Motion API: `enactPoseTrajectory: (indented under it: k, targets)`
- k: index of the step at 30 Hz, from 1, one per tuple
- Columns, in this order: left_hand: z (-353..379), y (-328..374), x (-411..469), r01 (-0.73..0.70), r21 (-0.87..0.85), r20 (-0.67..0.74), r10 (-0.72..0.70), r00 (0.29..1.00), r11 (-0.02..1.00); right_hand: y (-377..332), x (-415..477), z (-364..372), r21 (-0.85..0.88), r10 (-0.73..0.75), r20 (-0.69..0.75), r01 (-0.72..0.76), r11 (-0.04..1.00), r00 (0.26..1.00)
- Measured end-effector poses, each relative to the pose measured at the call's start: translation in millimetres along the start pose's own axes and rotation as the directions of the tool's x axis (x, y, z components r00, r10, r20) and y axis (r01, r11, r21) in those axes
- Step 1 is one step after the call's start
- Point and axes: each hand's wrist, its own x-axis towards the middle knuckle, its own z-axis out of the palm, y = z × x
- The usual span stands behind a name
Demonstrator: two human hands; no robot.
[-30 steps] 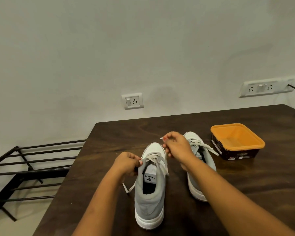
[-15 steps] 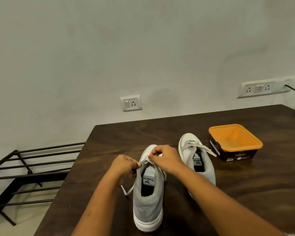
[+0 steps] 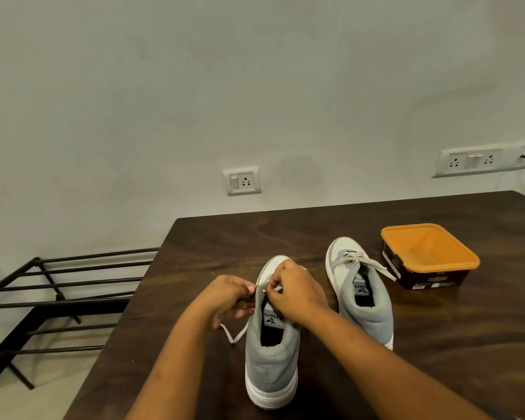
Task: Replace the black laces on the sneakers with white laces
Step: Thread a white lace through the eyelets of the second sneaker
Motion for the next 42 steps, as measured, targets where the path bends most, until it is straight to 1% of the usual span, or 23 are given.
enactPoseTrajectory:
  k: [3, 8, 12, 16, 18, 20, 22, 23, 26, 27, 29, 30, 32, 33, 34, 35, 36, 37, 38, 39, 40, 41, 42]
  targets:
    - [0, -3, 1, -0.038, 0.007, 0.039, 0.038, 0.999, 0.999, -2, -2, -3, -0.057, -0.048, 0.005, 0.048, 0.997, 0.999]
    - [1, -7, 5, -0.092, 0.03, 0.044, 0.091, 0.995, 0.995, -2, -3, -1, -0.06, -0.065, -0.02, 0.064, 0.996, 0.998]
    - [1, -10, 7, -0.113, 0.04, 0.003, 0.113, 0.994, 0.993, 2, -1, -1, -0.027, -0.041, 0.005, 0.041, 0.999, 0.999]
    - [4, -11, 11, -0.084, -0.004, -0.05, 0.084, 0.995, 0.996, 3, -1, -1, 0.005, -0.015, 0.016, 0.015, 1.0, 1.0]
    - [7, -10, 11, -0.076, 0.044, -0.043, 0.077, 0.996, 0.996, 2, -1, 0, 0.026, -0.002, 0.002, 0.002, 1.0, 1.0]
    - [11, -7, 10, -0.07, 0.144, -0.053, 0.078, 0.996, 0.987, 1, -1, -1, 0.071, -0.004, -0.001, 0.004, 0.997, 1.0]
    - [16, -7, 12, -0.056, 0.204, -0.087, 0.075, 0.993, 0.977, 1, -1, 0, 0.08, -0.044, 0.028, 0.041, 0.996, 0.999]
    - [17, -7, 14, -0.053, 0.198, -0.115, 0.077, 0.99, 0.979, 0, -1, 0, 0.056, -0.067, 0.047, 0.064, 0.996, 0.997]
    - [17, -6, 18, -0.046, 0.061, -0.218, 0.058, 0.974, 0.997, 1, -1, 1, 0.014, -0.089, 0.069, 0.088, 0.996, 0.994]
    - [17, -4, 18, -0.066, -0.016, -0.245, 0.06, 0.968, 0.998, 2, -1, 0, 0.024, -0.084, 0.064, 0.083, 0.996, 0.994]
    - [17, 2, 18, -0.157, -0.194, -0.317, 0.09, 0.944, 0.968, 3, 0, -2, 0.043, -0.073, 0.063, 0.07, 0.997, 0.995]
    - [17, 8, 15, -0.22, -0.287, -0.364, 0.106, 0.925, 0.932, 3, 0, -3, 0.047, -0.071, 0.069, 0.068, 0.997, 0.995]
    - [13, 20, 9, -0.354, -0.479, -0.454, 0.118, 0.883, 0.803, 3, 0, -5, 0.045, -0.071, 0.079, 0.068, 0.997, 0.994]
    - [9, 25, 5, -0.402, -0.541, -0.493, 0.109, 0.863, 0.739, 3, 0, -5, 0.043, -0.071, 0.078, 0.068, 0.997, 0.994]
    - [4, 28, 1, -0.429, -0.544, -0.52, 0.111, 0.847, 0.721, 2, 0, -4, 0.042, -0.072, 0.076, 0.069, 0.997, 0.995]
    - [0, 28, -1, -0.43, -0.476, -0.535, 0.135, 0.834, 0.767, 3, -1, -4, 0.04, -0.072, 0.076, 0.069, 0.997, 0.995]
    - [-5, 25, -2, -0.4, -0.319, -0.538, 0.183, 0.823, 0.859, 2, -1, -4, 0.038, -0.074, 0.077, 0.071, 0.997, 0.994]
    - [-8, 20, -1, -0.351, -0.078, -0.508, 0.266, 0.819, 0.933, 3, 0, -4, 0.037, -0.074, 0.078, 0.071, 0.997, 0.994]
    - [-10, 14, 1, -0.304, 0.194, -0.421, 0.359, 0.833, 0.933, 3, 0, -3, 0.039, -0.073, 0.08, 0.07, 0.997, 0.994]
    - [-9, 8, 3, -0.272, 0.421, -0.28, 0.409, 0.869, 0.865, 3, 0, -4, 0.036, -0.069, 0.081, 0.066, 0.997, 0.994]
    - [-6, 3, 6, -0.242, 0.573, -0.146, 0.388, 0.91, 0.783, 3, 0, -4, 0.031, -0.067, 0.081, 0.064, 0.997, 0.995]
    - [-2, 1, 7, -0.218, 0.666, -0.052, 0.336, 0.94, 0.713, 3, 0, -5, 0.026, -0.064, 0.08, 0.062, 0.998, 0.995]
    - [1, 1, 8, -0.202, 0.722, 0.001, 0.291, 0.957, 0.661, 3, 0, -5, 0.023, -0.063, 0.079, 0.061, 0.998, 0.995]
